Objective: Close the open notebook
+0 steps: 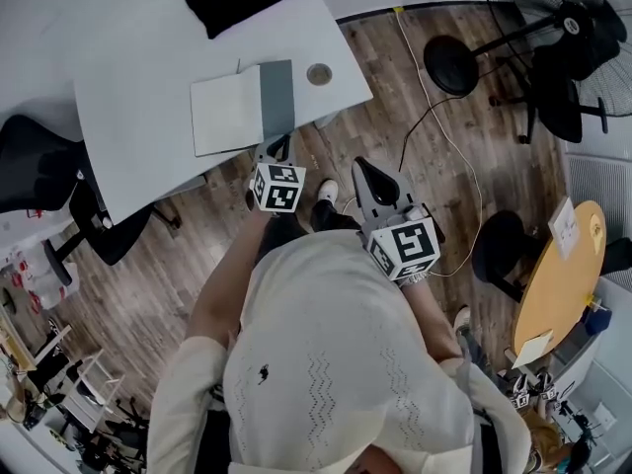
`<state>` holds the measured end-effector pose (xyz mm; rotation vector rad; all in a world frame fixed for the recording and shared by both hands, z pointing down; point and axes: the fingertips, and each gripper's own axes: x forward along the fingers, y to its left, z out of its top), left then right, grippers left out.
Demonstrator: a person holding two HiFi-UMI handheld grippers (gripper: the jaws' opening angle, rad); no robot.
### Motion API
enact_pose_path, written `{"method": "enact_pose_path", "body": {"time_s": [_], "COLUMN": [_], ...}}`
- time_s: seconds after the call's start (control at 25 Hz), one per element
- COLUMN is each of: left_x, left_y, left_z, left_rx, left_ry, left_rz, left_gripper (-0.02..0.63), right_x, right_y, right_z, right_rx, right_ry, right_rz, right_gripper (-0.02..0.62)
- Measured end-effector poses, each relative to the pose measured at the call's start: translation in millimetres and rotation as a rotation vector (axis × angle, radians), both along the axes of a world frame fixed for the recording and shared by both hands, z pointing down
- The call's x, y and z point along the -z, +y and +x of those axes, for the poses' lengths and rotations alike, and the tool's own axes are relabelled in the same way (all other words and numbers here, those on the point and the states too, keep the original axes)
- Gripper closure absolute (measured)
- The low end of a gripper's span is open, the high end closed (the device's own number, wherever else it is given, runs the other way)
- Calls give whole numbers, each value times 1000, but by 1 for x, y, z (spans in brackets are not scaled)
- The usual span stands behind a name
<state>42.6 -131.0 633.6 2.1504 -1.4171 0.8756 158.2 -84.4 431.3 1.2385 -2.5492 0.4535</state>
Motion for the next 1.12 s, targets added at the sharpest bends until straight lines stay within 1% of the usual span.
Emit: {"method": "enact_pose_path", "body": {"time_s": [0.2, 0.64, 0.88, 1.12], "left_x": [4, 15, 22, 27], "left_y": [0, 2, 3, 5], "left_z": [1, -9, -18, -23], "left_rx": [-30, -58, -44, -50], "left_ry": [17, 57, 104, 117], "left_rz": [4, 21, 14, 35], "left_gripper": [589, 589, 589, 589], "right_x": [-1, 0, 1, 2], "right_y": [1, 4, 7, 10], "right_z": [-7, -24, -41, -51], "right_rx": [-27, -62, -58, -58], "right_ry": [2, 1, 7, 11], "right_rz": [-10, -13, -9, -7], "right_gripper": [594, 594, 594, 594]}}
